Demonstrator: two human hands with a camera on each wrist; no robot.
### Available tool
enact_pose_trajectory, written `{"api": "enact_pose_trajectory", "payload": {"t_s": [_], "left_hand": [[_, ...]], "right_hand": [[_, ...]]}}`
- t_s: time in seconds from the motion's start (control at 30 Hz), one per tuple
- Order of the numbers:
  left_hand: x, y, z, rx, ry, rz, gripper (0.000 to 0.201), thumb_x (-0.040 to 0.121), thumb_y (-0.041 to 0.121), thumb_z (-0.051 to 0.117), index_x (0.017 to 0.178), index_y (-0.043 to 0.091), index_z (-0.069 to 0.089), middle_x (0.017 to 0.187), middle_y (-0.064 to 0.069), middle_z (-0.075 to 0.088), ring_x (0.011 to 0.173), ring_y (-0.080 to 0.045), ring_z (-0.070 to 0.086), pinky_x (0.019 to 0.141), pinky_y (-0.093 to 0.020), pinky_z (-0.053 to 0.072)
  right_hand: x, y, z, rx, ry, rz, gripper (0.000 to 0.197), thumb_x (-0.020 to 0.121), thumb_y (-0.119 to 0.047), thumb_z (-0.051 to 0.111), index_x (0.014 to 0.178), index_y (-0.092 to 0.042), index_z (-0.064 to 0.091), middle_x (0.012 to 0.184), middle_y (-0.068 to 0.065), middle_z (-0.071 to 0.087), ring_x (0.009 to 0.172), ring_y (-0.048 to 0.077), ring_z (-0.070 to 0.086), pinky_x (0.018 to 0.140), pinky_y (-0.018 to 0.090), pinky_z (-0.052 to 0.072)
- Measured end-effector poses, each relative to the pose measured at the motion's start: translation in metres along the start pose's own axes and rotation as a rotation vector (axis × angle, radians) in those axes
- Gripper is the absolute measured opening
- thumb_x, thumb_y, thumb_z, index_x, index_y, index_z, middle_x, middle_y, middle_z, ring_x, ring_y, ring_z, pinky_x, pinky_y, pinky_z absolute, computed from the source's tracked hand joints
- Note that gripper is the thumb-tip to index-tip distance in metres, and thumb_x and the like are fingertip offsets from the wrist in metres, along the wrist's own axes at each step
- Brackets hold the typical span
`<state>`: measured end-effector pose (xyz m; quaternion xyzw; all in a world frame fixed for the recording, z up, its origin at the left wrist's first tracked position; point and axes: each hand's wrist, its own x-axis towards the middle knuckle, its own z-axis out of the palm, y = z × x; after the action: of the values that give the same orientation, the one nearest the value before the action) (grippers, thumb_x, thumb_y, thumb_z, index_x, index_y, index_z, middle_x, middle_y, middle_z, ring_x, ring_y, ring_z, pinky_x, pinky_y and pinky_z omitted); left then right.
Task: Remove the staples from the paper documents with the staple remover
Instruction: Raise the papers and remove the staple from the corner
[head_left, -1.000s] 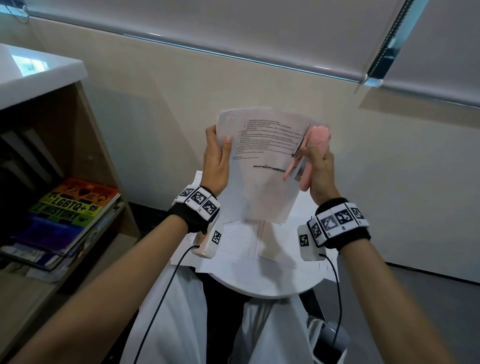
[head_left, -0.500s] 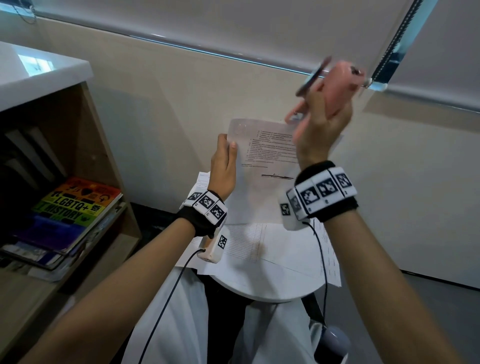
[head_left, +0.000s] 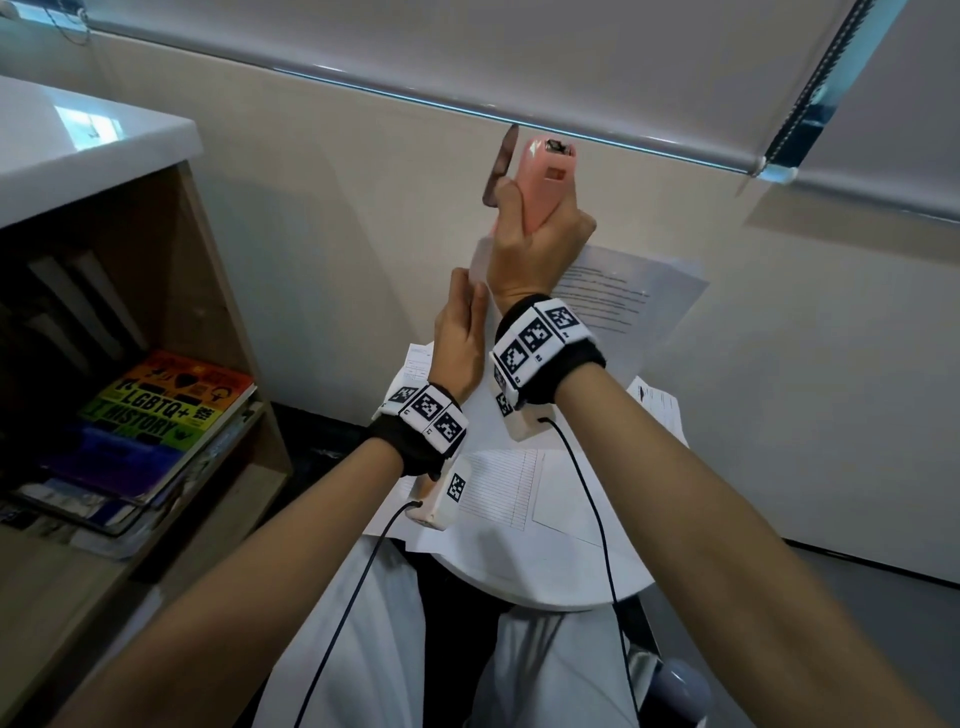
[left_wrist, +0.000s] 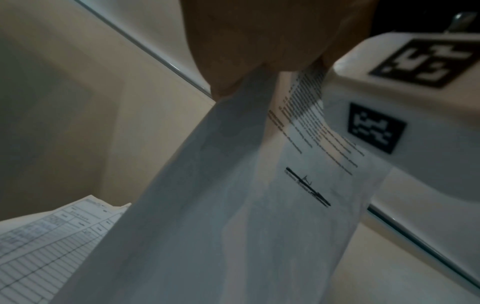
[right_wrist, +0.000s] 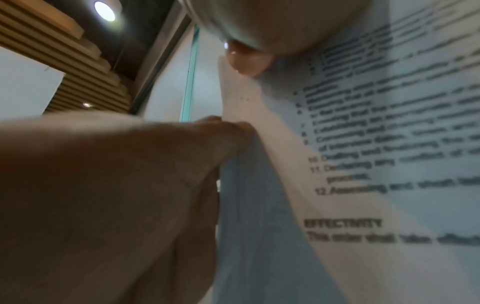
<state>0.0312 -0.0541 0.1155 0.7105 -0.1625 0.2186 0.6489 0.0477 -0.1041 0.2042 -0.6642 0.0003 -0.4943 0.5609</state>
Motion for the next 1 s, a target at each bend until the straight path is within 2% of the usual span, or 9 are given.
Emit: {"api": "enact_pose_trajectory", "payload": {"t_s": [0.23, 0.4, 0.47, 0.53, 0.63, 0.7, 0.8, 0.9, 1.0], "left_hand": [[0.003, -0.007, -0.004, 0.046, -0.044, -0.018, 0.017, 0.102, 0.026, 0.032, 0.094, 0.012, 0.036, 0.071, 0.000, 0.043, 0.064, -0.015, 0.043, 0.062, -0.041, 0.045], [0.009, -0.004, -0.006, 0.124, 0.011, 0.002, 0.016, 0.103, 0.019, 0.032, 0.091, 0.009, 0.032, 0.066, 0.012, 0.037, 0.053, 0.004, 0.044, 0.051, -0.009, 0.034], [0.013, -0.004, -0.011, 0.152, 0.036, 0.016, 0.014, 0.103, 0.020, 0.031, 0.093, 0.012, 0.033, 0.067, 0.012, 0.039, 0.055, 0.001, 0.044, 0.052, -0.011, 0.034], [0.017, -0.007, -0.014, 0.155, 0.073, 0.002, 0.009, 0.103, 0.022, 0.033, 0.097, 0.015, 0.035, 0.070, 0.011, 0.041, 0.058, -0.003, 0.043, 0.058, -0.022, 0.037], [0.022, -0.009, -0.018, 0.123, 0.111, -0.041, 0.002, 0.103, 0.018, 0.034, 0.102, 0.017, 0.035, 0.075, 0.014, 0.044, 0.061, 0.011, 0.049, 0.059, -0.007, 0.036], [0.023, -0.012, -0.014, 0.076, 0.107, -0.081, 0.005, 0.103, 0.016, 0.034, 0.105, 0.014, 0.038, 0.079, 0.012, 0.047, 0.064, 0.014, 0.048, 0.061, 0.001, 0.035], [0.020, -0.019, 0.001, -0.066, 0.006, -0.191, 0.019, 0.103, 0.014, 0.033, 0.115, 0.002, 0.042, 0.097, 0.000, 0.053, 0.087, -0.008, 0.051, 0.080, -0.010, 0.044], [0.009, -0.029, 0.021, -0.239, -0.107, -0.306, 0.016, 0.103, 0.014, 0.032, 0.111, 0.017, 0.045, 0.114, -0.005, 0.055, 0.106, -0.017, 0.052, 0.104, -0.041, 0.042], [0.001, -0.038, 0.034, -0.420, -0.244, -0.498, 0.020, 0.103, 0.020, 0.036, 0.120, 0.024, 0.045, 0.129, -0.003, 0.054, 0.118, -0.020, 0.053, 0.106, -0.045, 0.041]], "right_hand": [[0.006, 0.005, 0.007, 0.033, -0.111, -0.014, 0.035, 0.067, -0.042, 0.051, 0.077, -0.010, 0.059, 0.056, -0.006, 0.050, 0.061, 0.036, 0.055, 0.054, 0.044, 0.049], [0.021, -0.005, -0.007, 0.065, -0.055, -0.001, 0.035, 0.071, -0.047, 0.061, 0.078, -0.013, 0.064, 0.059, 0.006, 0.061, 0.063, 0.037, 0.059, 0.063, 0.055, 0.051], [0.037, -0.017, -0.026, 0.146, 0.067, -0.056, 0.023, 0.070, -0.041, 0.067, 0.078, -0.021, 0.061, 0.061, 0.002, 0.064, 0.058, 0.029, 0.061, 0.059, 0.045, 0.053], [0.049, -0.007, -0.058, 0.241, 0.133, 0.015, 0.036, 0.068, -0.035, 0.070, 0.093, -0.011, 0.062, 0.077, 0.009, 0.069, 0.063, 0.023, 0.064, 0.056, 0.037, 0.052], [0.048, 0.027, -0.125, 0.106, -0.055, 0.270, 0.079, 0.067, -0.062, 0.073, 0.130, -0.022, 0.047, 0.119, 0.021, 0.058, 0.099, 0.040, 0.062, 0.080, 0.057, 0.052], [0.033, 0.050, -0.163, 0.032, -0.322, 0.424, 0.078, 0.074, -0.052, 0.067, 0.135, -0.009, 0.043, 0.106, 0.005, 0.066, 0.091, 0.023, 0.067, 0.077, 0.047, 0.056], [0.003, 0.071, -0.193, 0.013, -0.580, 0.569, 0.053, 0.064, -0.043, 0.053, 0.103, -0.008, 0.065, 0.088, -0.008, 0.068, 0.071, 0.003, 0.061, 0.068, 0.026, 0.046], [-0.014, 0.084, -0.206, 0.003, -0.692, 0.756, 0.033, 0.069, -0.034, 0.046, 0.089, -0.017, 0.065, 0.078, -0.010, 0.063, 0.056, -0.002, 0.055, 0.053, 0.018, 0.040], [-0.023, 0.094, -0.213, 0.104, -0.721, 0.867, 0.030, 0.074, -0.027, 0.042, 0.084, -0.020, 0.069, 0.088, -0.007, 0.067, 0.063, 0.002, 0.059, 0.054, 0.016, 0.044]]}}
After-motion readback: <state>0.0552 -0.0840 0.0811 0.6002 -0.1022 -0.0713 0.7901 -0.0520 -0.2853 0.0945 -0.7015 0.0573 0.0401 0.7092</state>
